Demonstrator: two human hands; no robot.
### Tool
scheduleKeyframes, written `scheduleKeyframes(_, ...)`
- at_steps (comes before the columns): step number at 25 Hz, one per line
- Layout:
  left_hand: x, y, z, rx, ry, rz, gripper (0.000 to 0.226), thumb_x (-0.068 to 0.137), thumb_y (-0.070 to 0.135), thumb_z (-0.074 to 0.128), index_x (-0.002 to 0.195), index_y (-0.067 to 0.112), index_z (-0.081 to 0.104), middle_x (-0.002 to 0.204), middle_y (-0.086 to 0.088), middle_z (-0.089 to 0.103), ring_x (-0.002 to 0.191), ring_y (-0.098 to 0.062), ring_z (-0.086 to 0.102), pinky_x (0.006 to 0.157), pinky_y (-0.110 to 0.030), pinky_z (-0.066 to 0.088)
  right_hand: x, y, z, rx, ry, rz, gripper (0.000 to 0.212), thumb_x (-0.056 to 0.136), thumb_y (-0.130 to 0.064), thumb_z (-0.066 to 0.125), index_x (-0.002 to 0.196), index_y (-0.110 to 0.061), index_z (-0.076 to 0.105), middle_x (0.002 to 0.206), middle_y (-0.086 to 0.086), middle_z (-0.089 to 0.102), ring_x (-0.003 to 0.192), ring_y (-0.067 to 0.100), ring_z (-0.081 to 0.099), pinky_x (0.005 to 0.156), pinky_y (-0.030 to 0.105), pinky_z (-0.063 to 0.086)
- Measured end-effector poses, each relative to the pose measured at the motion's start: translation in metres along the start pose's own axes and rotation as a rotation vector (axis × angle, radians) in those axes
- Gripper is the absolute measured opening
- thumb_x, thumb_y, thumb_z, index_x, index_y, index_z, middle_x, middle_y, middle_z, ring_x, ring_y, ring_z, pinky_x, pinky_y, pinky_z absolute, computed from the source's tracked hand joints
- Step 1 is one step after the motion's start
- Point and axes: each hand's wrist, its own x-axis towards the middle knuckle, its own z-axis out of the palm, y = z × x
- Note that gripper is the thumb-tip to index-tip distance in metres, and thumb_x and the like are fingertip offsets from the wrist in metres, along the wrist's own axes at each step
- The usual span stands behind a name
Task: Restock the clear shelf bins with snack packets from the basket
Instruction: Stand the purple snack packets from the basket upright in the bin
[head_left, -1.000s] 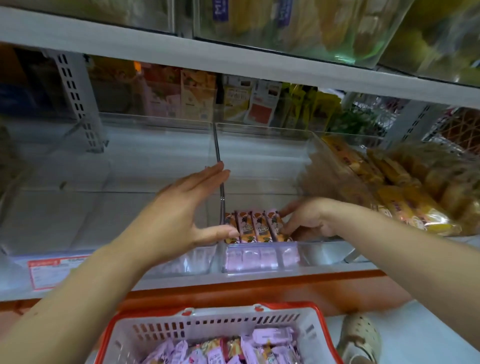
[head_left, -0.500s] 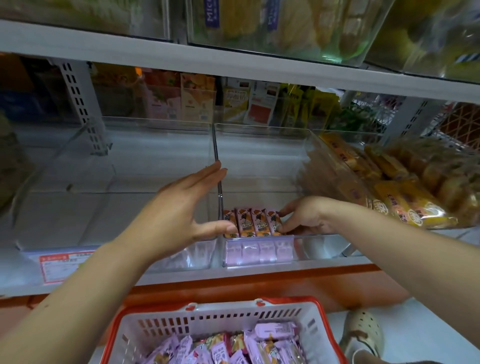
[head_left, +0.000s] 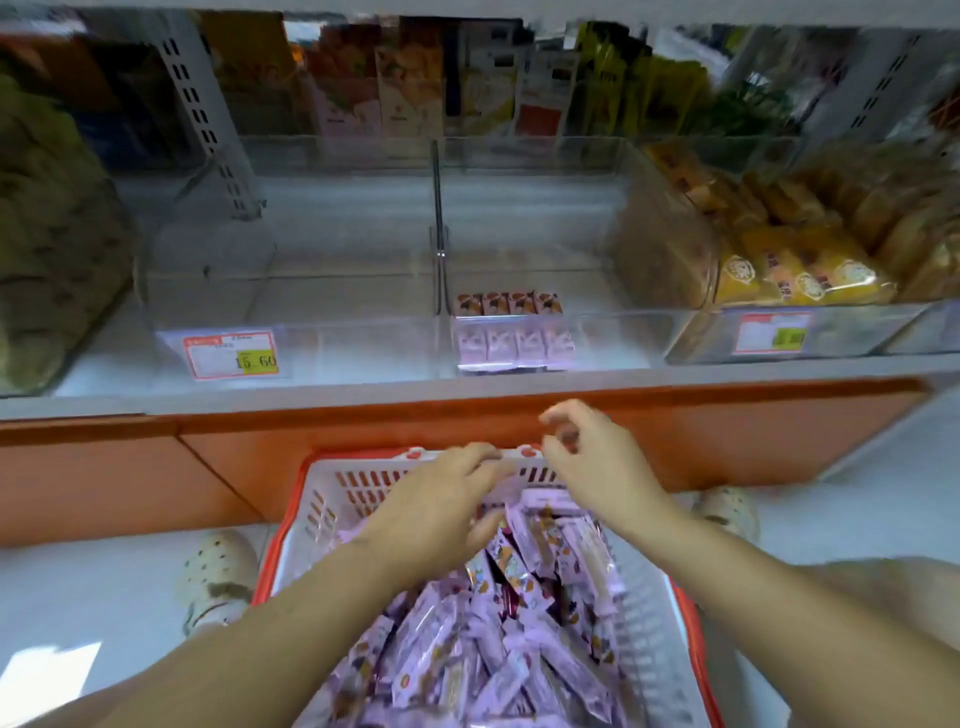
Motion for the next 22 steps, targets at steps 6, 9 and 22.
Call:
scheduleKeyframes(6,-0.046,-0.002,0.092,-0.152,-0.403,-0.409,0.058,0.098,0.036,0.048,0.15,0.027,0.024,0.16,-0.001,0.014,0.144,-0.024,0.022,0.113,-0.04,0.029,-0.036,0.11,0.08,-0.423,-0.427,0.143,0.051,0.1,-0.033,0.042,0.149,-0.024,0.03,0.14,0.017,0.04,0.125,0.034,0.043,0.099,0.035,0.04)
scheduleKeyframes(9,-0.057,-0.005,0.103,-0.112,-0.466,-0.439,0.062,0.099,0.039,0.045,0.153,0.027,0.017,0.161,-0.004,0.009,0.146,-0.024,0.015,0.116,-0.041,0.024,-0.043,0.119,0.106,-0.585,-0.525,-0.017,0.054,0.102,-0.031,0.033,0.152,-0.035,0.014,0.16,0.013,0.009,0.146,0.036,0.008,0.118,0.047,0.014)
scheduleKeyframes(22,-0.044,0.001,0.111,-0.233,-0.434,-0.454,0.066,0.095,0.039,0.053,0.151,0.026,0.021,0.158,-0.003,0.022,0.142,-0.024,0.025,0.113,-0.039,0.03,-0.06,0.099,0.11,-0.263,-0.461,-0.088,0.038,0.092,-0.013,0.057,0.13,-0.019,0.058,0.15,-0.001,0.04,0.136,0.019,0.04,0.108,0.024,0.031)
